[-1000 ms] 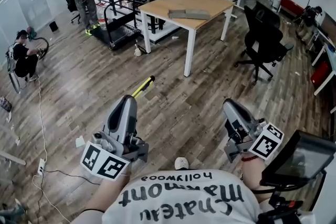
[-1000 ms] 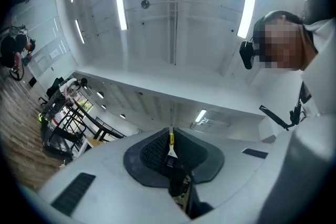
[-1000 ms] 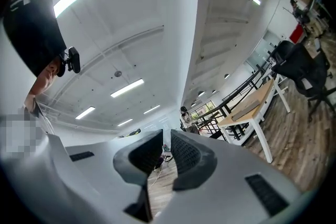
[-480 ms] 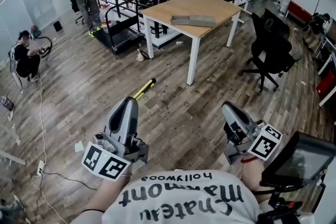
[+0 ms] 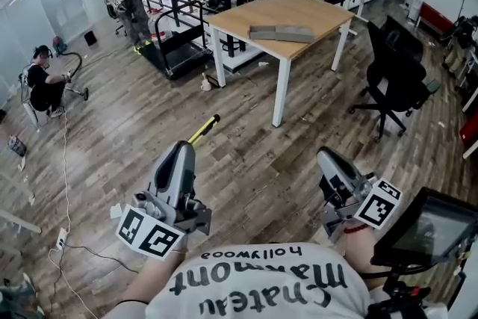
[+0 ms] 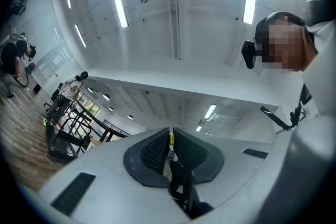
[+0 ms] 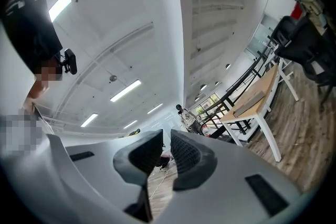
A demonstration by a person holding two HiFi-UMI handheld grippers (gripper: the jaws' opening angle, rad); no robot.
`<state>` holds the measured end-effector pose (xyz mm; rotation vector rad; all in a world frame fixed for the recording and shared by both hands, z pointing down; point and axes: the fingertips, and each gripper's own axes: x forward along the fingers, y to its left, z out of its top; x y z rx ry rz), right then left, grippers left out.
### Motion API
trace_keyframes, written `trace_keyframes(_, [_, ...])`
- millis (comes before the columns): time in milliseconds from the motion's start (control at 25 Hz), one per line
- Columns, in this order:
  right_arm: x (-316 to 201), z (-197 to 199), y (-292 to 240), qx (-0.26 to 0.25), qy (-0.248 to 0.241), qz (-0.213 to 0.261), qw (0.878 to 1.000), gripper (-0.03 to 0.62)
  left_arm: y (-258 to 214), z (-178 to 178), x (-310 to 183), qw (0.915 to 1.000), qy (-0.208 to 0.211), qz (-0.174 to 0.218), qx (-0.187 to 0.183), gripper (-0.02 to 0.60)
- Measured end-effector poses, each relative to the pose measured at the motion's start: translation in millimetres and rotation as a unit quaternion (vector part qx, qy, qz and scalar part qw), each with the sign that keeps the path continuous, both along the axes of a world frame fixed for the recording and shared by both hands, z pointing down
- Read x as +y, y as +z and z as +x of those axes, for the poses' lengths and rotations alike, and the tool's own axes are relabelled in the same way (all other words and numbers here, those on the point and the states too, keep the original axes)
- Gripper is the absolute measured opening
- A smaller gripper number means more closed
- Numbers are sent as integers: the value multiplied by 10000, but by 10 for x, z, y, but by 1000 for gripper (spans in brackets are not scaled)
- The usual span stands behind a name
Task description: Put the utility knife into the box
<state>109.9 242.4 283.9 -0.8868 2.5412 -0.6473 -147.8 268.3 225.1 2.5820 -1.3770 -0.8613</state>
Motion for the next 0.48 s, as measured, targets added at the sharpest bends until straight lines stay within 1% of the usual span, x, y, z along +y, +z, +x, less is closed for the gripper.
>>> trace_keyframes(200, [-128, 63, 36, -73, -43, -55, 9999, 49, 16, 9, -97, 9999, -130, -14, -22, 25])
trace_keyframes(360, [-179, 102, 70, -55, -56, -77, 9999, 49, 33, 93, -195, 9999, -101, -32, -61, 25])
trace_keyframes(480, [-239, 208, 108, -72, 39, -116, 9999, 49, 27, 188, -285, 9999, -23, -6, -142, 25])
